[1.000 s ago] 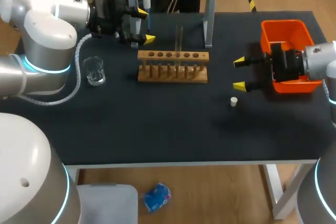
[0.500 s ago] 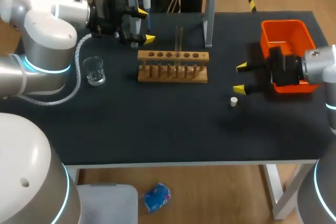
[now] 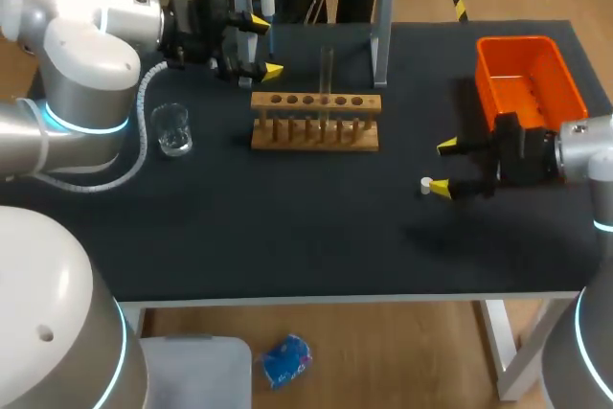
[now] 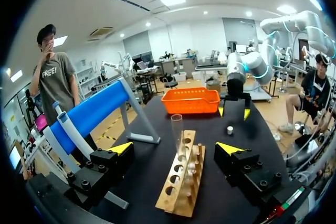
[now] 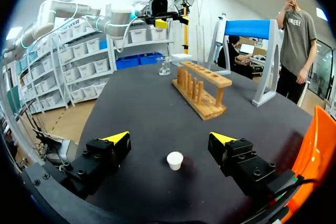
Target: Invert the test tube, pick up the pipette, mount the tip to pipette, aspirate from beaker and dispense into the tube, eject the tip, return the pipette, and cap with the stopper.
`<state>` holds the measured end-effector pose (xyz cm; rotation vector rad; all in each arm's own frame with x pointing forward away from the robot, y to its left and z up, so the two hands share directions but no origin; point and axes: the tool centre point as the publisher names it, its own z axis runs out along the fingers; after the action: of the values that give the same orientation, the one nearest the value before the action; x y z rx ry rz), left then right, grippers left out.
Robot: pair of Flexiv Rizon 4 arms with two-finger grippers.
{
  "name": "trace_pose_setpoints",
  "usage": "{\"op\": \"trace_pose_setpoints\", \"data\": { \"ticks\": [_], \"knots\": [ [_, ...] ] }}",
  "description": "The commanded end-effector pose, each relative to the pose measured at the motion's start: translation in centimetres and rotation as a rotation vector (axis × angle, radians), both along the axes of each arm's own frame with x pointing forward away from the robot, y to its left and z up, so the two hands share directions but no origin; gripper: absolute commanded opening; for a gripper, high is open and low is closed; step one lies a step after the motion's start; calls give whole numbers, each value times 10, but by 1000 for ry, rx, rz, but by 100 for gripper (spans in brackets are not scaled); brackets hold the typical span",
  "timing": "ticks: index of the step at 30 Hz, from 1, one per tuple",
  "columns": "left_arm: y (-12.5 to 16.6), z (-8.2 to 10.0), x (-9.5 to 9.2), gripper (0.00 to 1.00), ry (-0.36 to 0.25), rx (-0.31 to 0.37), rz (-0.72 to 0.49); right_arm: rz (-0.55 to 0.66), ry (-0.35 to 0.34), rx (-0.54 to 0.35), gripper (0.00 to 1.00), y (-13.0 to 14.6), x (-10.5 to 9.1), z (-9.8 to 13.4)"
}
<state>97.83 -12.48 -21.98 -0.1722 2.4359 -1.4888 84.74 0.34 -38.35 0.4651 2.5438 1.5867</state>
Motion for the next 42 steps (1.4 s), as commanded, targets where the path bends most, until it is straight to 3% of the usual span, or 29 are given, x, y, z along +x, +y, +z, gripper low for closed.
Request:
{"op": "trace_pose_setpoints", "data": {
  "ticks": [1, 4, 5, 6, 7, 10, 12, 13, 15, 19, 23, 25, 29, 42],
  "knots": [
    [0, 0, 1, 100, 3, 2, -1, -9, -2, -2, 98, 0, -5, -10],
    [0, 0, 1, 100, 3, 2, -1, -10, 4, -4, 97, 2, -5, -14],
    [0, 0, 1, 100, 3, 2, -1, -8, 6, -5, 92, 3, -5, -15],
    [0, 0, 1, 100, 3, 2, -1, -7, 7, -5, 79, 4, -4, -16],
    [0, 0, 1, 100, 3, 2, -1, -6, 8, -7, 75, 5, -4, -17],
    [0, 0, 1, 100, 3, 2, -1, -3, 11, -12, 78, 7, -2, -20],
    [0, 0, 1, 100, 3, 2, -1, -1, 15, -14, 69, 9, 0, -23],
    [0, 0, 1, 100, 3, 2, -1, -1, 15, -15, 67, 9, 0, -24],
    [0, 0, 1, 100, 3, 2, -1, -1, 20, -19, 75, 10, 1, -28],
    [0, 0, 1, 100, 3, 2, -1, -1, 25, -24, 73, 11, 4, -33],
    [0, 0, 1, 100, 3, 2, -1, -3, 29, -24, 68, 11, 5, -36],
    [0, 0, 1, 100, 3, 2, -1, -4, 33, -24, 57, 11, 5, -38],
    [0, 0, 1, 100, 3, 2, -1, -4, 37, -23, 50, 12, 4, -40],
    [0, 0, 1, 100, 3, 2, -1, -13, 42, -22, 50, 12, 6, -45]
  ]
}}
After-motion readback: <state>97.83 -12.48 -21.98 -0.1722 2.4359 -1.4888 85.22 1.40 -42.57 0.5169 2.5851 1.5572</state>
